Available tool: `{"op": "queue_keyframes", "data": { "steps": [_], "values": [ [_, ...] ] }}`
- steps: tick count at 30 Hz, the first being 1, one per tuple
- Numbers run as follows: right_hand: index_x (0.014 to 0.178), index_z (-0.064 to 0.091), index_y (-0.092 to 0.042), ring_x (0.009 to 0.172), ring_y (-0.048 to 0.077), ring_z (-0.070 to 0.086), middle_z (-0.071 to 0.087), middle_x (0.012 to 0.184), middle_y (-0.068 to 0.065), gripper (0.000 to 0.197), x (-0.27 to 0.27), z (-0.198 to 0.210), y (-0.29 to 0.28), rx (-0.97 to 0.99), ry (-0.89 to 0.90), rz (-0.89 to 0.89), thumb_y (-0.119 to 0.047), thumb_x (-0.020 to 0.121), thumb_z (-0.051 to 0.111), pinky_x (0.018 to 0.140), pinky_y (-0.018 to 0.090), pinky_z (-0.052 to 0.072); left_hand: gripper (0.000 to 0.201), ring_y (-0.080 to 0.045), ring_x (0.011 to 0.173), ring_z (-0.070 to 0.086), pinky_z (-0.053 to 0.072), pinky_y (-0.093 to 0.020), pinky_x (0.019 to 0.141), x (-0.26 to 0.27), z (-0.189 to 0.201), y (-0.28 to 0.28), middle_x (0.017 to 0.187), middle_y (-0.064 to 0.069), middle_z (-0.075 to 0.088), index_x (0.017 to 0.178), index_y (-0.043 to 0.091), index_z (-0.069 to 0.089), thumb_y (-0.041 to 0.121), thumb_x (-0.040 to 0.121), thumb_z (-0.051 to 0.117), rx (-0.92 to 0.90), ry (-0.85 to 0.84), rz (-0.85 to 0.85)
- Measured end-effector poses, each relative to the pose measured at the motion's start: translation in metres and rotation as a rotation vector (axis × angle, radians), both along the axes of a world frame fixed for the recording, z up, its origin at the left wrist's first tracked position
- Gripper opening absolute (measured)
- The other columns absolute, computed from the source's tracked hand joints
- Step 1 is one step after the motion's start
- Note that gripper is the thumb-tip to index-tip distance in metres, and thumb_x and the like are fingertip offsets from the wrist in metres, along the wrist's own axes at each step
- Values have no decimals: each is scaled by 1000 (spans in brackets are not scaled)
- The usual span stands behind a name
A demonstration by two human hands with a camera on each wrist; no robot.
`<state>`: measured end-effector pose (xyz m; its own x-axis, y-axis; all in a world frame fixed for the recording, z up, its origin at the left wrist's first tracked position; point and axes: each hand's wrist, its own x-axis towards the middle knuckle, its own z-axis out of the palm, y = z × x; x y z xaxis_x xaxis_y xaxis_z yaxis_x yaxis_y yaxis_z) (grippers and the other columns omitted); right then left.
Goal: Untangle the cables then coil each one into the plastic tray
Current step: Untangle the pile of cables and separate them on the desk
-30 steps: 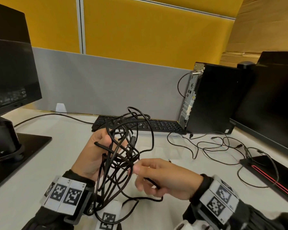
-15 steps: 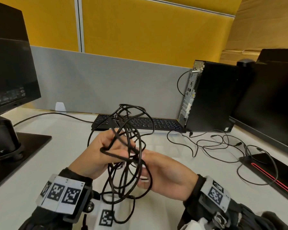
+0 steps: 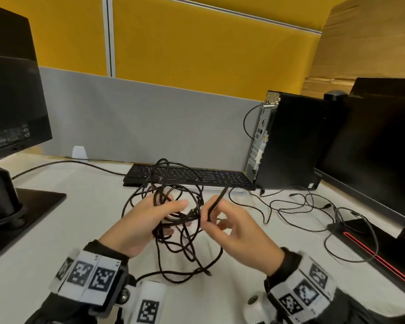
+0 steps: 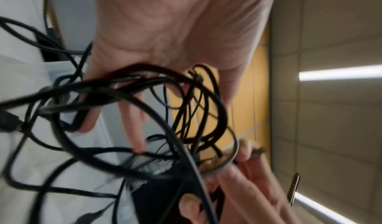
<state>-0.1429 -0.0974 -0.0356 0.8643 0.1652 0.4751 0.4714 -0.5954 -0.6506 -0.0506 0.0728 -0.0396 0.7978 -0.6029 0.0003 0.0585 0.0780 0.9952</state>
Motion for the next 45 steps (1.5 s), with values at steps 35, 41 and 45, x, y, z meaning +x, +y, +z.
{"op": "queue_keyframes", "data": {
  "steps": [35, 41, 45],
  "values": [
    [92, 69, -24, 62, 3, 46, 56, 67, -13, 17, 22, 39, 8, 636, 552, 46, -30, 92, 53, 69, 23, 36, 71, -1, 30, 26, 33, -31, 61, 8, -18, 0, 42, 7, 17, 58, 16, 24, 69, 59, 71, -536, 4, -135],
    [86, 73, -22, 65, 8, 46, 49, 76, -1, 27, 23, 43, 1, 607, 480, 5, -35, 93, 50, 67, 23, 42, 52, -4, 32, 22, 38, -21, 46, 11, -11, 2, 39, 10, 23, 53, 21, 44, 65, 63, 71, -567, 1, -178],
    [79, 67, -13, 60, 12, 54, 56, 67, 2, 28, 18, 48, -11, 576, 465, -52, -29, 95, 50, 57, 23, 49, 52, -2, 29, 24, 33, -17, 37, 12, -6, 5, 40, 10, 22, 58, 20, 41, 60, 63, 74, -548, 34, -174]
  ]
}}
